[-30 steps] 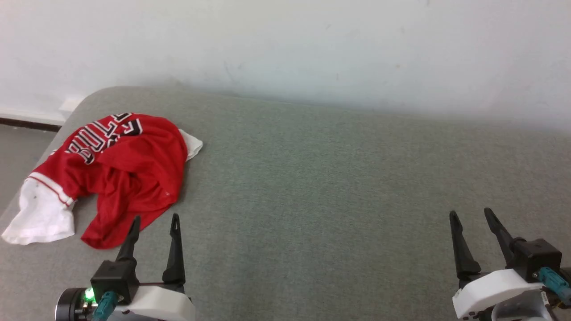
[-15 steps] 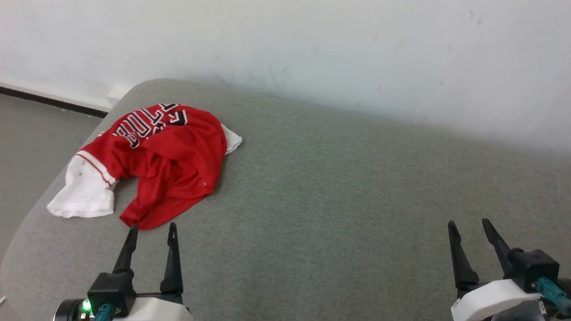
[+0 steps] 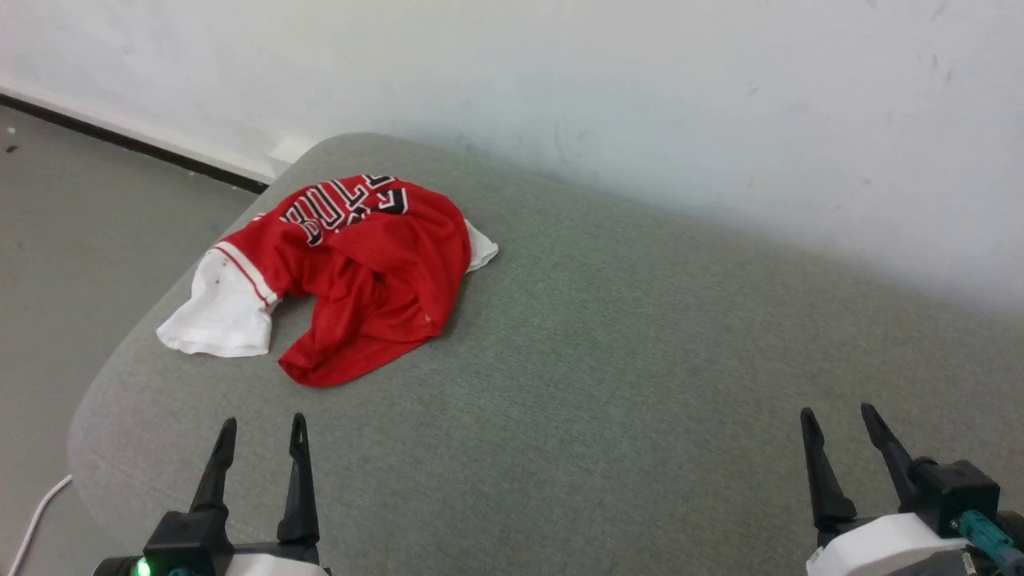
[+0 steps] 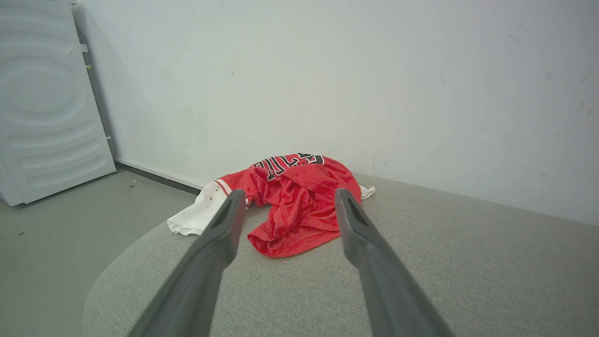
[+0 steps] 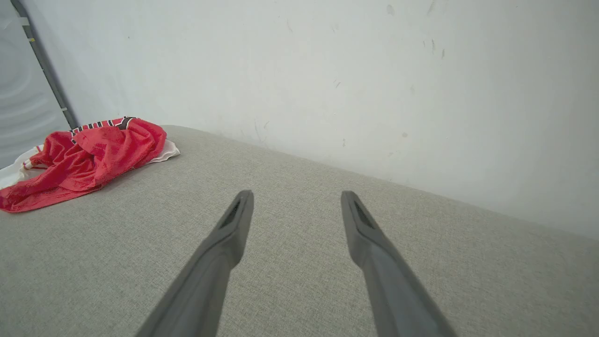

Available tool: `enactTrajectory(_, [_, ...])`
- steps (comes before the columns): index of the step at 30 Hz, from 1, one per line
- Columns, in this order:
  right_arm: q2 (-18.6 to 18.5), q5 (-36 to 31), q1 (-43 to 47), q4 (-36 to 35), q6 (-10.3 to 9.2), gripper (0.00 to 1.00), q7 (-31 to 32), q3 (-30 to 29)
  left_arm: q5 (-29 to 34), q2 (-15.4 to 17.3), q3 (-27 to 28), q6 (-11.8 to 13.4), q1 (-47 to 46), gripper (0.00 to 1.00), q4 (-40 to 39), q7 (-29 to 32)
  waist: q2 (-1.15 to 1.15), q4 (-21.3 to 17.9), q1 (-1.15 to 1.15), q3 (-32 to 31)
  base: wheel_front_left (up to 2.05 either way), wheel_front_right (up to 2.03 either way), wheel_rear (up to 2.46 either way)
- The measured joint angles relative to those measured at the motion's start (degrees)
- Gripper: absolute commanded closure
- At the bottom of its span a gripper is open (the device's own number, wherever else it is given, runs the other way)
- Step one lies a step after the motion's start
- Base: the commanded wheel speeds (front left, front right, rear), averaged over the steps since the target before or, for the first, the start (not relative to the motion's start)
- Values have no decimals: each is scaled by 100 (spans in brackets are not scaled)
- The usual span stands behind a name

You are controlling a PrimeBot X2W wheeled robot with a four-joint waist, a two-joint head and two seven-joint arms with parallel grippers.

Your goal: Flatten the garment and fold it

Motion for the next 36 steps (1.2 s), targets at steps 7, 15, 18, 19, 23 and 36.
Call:
enactTrajectory(7, [1, 46, 80, 62, 0, 0, -90, -25, -45, 0, 47, 0, 58, 0, -29, -82, 0, 281, 0, -44, 0, 0, 0])
enactTrajectory(15, [0, 64, 82, 113, 0, 0, -188, -69, -92, -1, 85, 0, 136, 0, -64, -179, 0, 581, 0, -63, 0, 0, 0])
enactTrajectory(18, [1, 65, 86, 132, 0, 0, -211, -77, -101, -1, 96, 1, 147, 0, -78, -210, 0, 676, 0, -65, 0, 0, 0])
enactTrajectory(19, [1, 65, 88, 141, 0, 0, -237, -79, -101, -1, 97, 1, 159, 0, -85, -220, 0, 705, 0, -65, 0, 0, 0])
enactTrajectory(23, [1, 98, 105, 180, 0, 0, -271, -91, -153, -1, 109, 5, 250, 0, -119, -275, 0, 807, 0, -74, 0, 0, 0])
enactTrajectory(36, [1, 98, 193, 219, 0, 0, -388, -219, -199, -1, 113, 8, 343, 0, -254, -386, 0, 1054, 0, -70, 0, 0, 0])
